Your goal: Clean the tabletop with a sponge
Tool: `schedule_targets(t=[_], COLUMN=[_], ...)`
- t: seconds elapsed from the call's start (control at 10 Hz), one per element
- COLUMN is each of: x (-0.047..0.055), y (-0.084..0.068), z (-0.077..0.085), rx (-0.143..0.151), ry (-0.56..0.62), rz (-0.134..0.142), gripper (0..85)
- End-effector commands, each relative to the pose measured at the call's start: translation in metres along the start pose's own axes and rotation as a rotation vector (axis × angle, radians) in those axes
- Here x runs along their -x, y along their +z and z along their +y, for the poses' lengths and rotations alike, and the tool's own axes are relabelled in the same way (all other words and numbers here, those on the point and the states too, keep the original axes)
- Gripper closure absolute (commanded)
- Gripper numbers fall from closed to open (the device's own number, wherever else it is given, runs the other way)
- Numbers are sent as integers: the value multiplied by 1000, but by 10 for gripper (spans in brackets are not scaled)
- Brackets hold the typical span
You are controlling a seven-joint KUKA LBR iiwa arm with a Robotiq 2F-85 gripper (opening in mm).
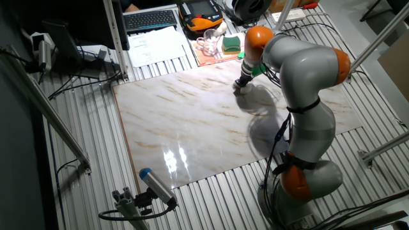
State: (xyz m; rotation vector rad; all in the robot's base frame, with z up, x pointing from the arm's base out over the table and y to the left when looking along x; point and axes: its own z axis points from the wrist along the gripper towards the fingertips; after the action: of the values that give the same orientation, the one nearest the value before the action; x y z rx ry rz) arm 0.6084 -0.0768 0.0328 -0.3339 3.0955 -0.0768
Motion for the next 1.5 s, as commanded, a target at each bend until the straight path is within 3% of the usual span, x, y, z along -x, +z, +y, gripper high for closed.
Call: schedule_targets(t=[0.0,0.3,1.0,1.4], x=[-1,-4,-8,-12], y=[1,3,-9,-5], z=[-3,-10,-22,-25], rx=[1,6,-4,-30], ry=[-1,-1,10,21], rz=[-5,-14,-12,4], gripper=[850,850,850,850])
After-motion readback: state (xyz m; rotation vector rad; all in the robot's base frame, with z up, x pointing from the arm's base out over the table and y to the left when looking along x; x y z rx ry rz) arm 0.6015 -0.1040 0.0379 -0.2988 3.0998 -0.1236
